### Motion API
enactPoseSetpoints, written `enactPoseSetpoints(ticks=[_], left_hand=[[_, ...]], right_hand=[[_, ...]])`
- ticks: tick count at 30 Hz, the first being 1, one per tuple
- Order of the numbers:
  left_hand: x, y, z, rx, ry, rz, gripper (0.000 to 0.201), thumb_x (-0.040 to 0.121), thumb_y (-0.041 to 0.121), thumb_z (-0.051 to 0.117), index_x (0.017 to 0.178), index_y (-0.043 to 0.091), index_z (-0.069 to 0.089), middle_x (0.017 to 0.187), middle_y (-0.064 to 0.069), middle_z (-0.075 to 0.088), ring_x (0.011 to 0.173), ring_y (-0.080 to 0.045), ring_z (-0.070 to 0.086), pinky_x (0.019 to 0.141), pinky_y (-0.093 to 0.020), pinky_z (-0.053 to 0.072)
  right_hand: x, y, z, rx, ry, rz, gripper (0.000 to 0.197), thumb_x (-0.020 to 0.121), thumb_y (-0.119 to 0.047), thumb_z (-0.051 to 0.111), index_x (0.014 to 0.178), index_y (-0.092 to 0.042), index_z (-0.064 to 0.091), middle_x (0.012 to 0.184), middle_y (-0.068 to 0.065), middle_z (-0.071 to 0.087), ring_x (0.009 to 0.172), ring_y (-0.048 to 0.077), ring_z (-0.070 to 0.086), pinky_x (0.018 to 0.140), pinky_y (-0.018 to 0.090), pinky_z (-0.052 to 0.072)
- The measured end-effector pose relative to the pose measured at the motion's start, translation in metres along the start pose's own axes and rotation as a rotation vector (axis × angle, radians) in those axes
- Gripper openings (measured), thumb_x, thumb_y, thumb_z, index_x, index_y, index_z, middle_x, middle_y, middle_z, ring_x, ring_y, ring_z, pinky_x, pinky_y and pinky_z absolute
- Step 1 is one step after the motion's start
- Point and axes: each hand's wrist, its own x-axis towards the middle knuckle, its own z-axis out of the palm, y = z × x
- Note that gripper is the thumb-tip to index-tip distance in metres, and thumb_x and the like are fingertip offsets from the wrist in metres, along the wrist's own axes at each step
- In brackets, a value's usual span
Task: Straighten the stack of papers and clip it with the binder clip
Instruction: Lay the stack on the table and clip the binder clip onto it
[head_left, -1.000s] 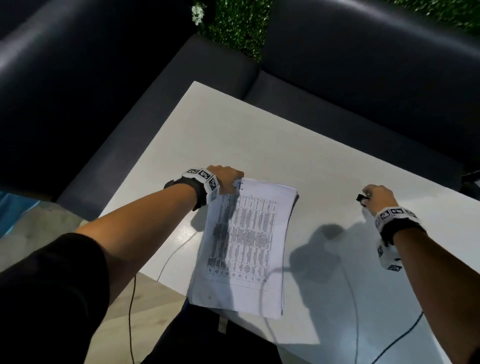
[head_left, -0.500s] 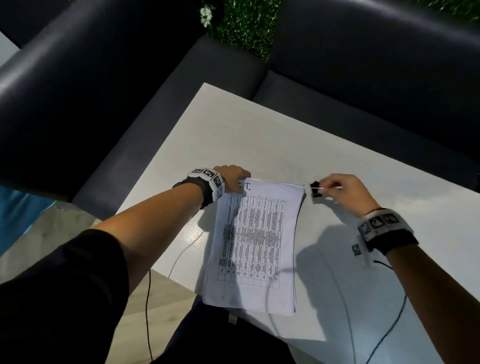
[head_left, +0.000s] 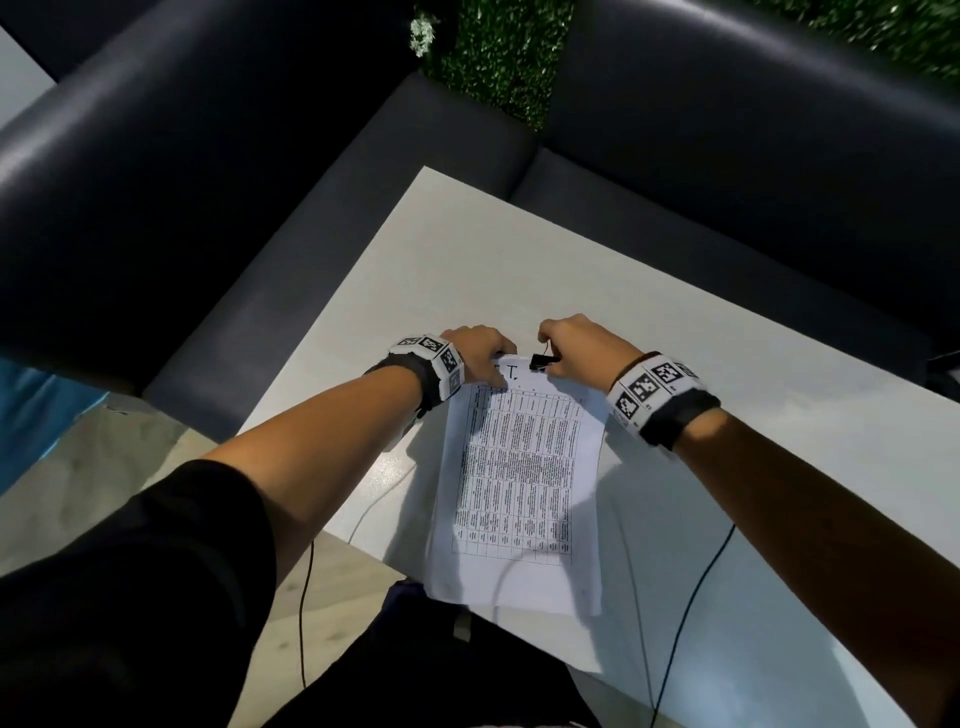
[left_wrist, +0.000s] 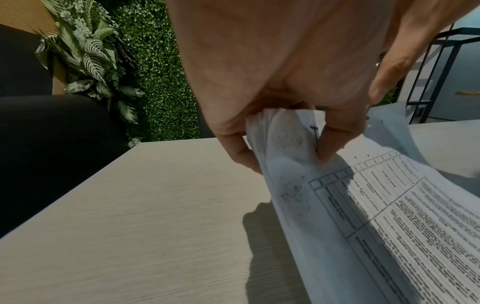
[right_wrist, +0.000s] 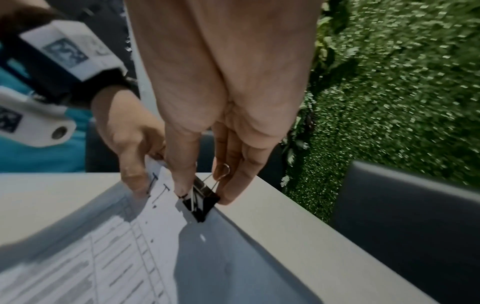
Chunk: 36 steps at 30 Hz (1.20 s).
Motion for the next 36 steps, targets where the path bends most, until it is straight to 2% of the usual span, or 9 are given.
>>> enactPoseSetpoints(ticks=[5, 9, 12, 17, 21, 23, 27, 33, 36], left_hand=[[-0.002, 0.0, -0.002, -0.012, -0.001, -0.001, 0.019, 0.078, 0.03, 0.072, 0.091, 0.021, 0.062, 0.086, -0.003, 0.065, 0.081, -0.023, 0.059, 0.077, -0.036, 0.051], [-0.004, 0.002, -0.001, -0.003, 0.007, 0.014, 0.02, 0.077, 0.031, 0.073, 0.089, 0.019, 0.062, 0.079, 0.001, 0.06, 0.075, -0.02, 0.054, 0.076, -0.037, 0.051], [-0.004, 0.003, -0.001, 0.011, 0.008, 0.022, 0.021, 0.077, 0.032, 0.074, 0.09, 0.02, 0.062, 0.083, 0.0, 0.063, 0.078, -0.02, 0.056, 0.077, -0.036, 0.051], [-0.005, 0.001, -0.002, 0.013, 0.009, 0.002, 0.023, 0.078, 0.033, 0.073, 0.093, 0.019, 0.063, 0.084, 0.0, 0.063, 0.081, -0.022, 0.058, 0.077, -0.036, 0.051], [-0.005, 0.001, 0.0, -0.028, 0.018, -0.001, 0.018, 0.077, 0.031, 0.074, 0.088, 0.021, 0.063, 0.075, 0.004, 0.06, 0.077, -0.021, 0.057, 0.075, -0.034, 0.051], [-0.006, 0.002, 0.0, -0.058, 0.026, -0.003, 0.02, 0.076, 0.029, 0.075, 0.089, 0.018, 0.065, 0.079, 0.0, 0.064, 0.077, -0.021, 0.058, 0.074, -0.032, 0.05], [-0.007, 0.003, 0.0, -0.146, 0.038, -0.005, 0.032, 0.075, 0.025, 0.077, 0.104, 0.016, 0.069, 0.09, -0.008, 0.07, 0.08, -0.022, 0.059, 0.079, -0.035, 0.05], [-0.01, 0.004, 0.004, -0.228, 0.026, 0.014, 0.043, 0.075, 0.023, 0.078, 0.117, 0.018, 0.066, 0.109, -0.004, 0.071, 0.1, -0.025, 0.063, 0.092, -0.036, 0.05], [-0.013, 0.006, 0.003, -0.26, 0.023, 0.05, 0.044, 0.078, 0.015, 0.076, 0.12, 0.015, 0.064, 0.089, 0.002, 0.068, 0.084, -0.017, 0.057, 0.08, -0.027, 0.045]], right_hand=[[0.0, -0.005, -0.006, -0.153, -0.086, -0.049, 0.024, 0.086, -0.014, 0.064, 0.105, -0.002, 0.056, 0.102, 0.018, 0.06, 0.086, 0.031, 0.06, 0.076, 0.043, 0.054], [-0.003, -0.011, -0.013, -0.246, -0.155, -0.045, 0.022, 0.09, -0.016, 0.059, 0.103, 0.001, 0.054, 0.095, 0.019, 0.059, 0.071, 0.027, 0.053, 0.061, 0.035, 0.047], [-0.003, -0.016, -0.018, -0.308, -0.206, -0.051, 0.017, 0.091, -0.016, 0.057, 0.092, 0.002, 0.057, 0.088, 0.018, 0.059, 0.068, 0.026, 0.051, 0.058, 0.03, 0.04], [-0.009, -0.013, -0.021, -0.236, -0.096, -0.086, 0.026, 0.091, -0.024, 0.059, 0.094, 0.002, 0.059, 0.088, 0.019, 0.062, 0.074, 0.03, 0.056, 0.061, 0.031, 0.039], [-0.021, -0.011, -0.011, -0.176, 0.065, -0.108, 0.024, 0.091, -0.021, 0.06, 0.087, 0.002, 0.06, 0.084, 0.022, 0.066, 0.079, 0.034, 0.063, 0.062, 0.029, 0.034], [-0.025, -0.013, -0.004, -0.193, 0.094, -0.124, 0.023, 0.092, -0.019, 0.059, 0.087, 0.004, 0.061, 0.084, 0.022, 0.067, 0.078, 0.034, 0.064, 0.063, 0.029, 0.033], [-0.026, -0.018, 0.001, -0.305, 0.071, -0.157, 0.016, 0.092, -0.008, 0.054, 0.086, 0.004, 0.062, 0.081, 0.02, 0.067, 0.076, 0.034, 0.062, 0.063, 0.032, 0.035], [-0.023, -0.027, -0.006, -0.454, -0.002, -0.213, 0.017, 0.09, 0.002, 0.047, 0.082, 0.003, 0.062, 0.078, 0.02, 0.066, 0.074, 0.035, 0.062, 0.063, 0.037, 0.043], [-0.021, -0.027, -0.012, -0.481, -0.034, -0.258, 0.018, 0.086, 0.007, 0.046, 0.081, 0.005, 0.064, 0.076, 0.023, 0.066, 0.072, 0.037, 0.064, 0.062, 0.037, 0.043]])
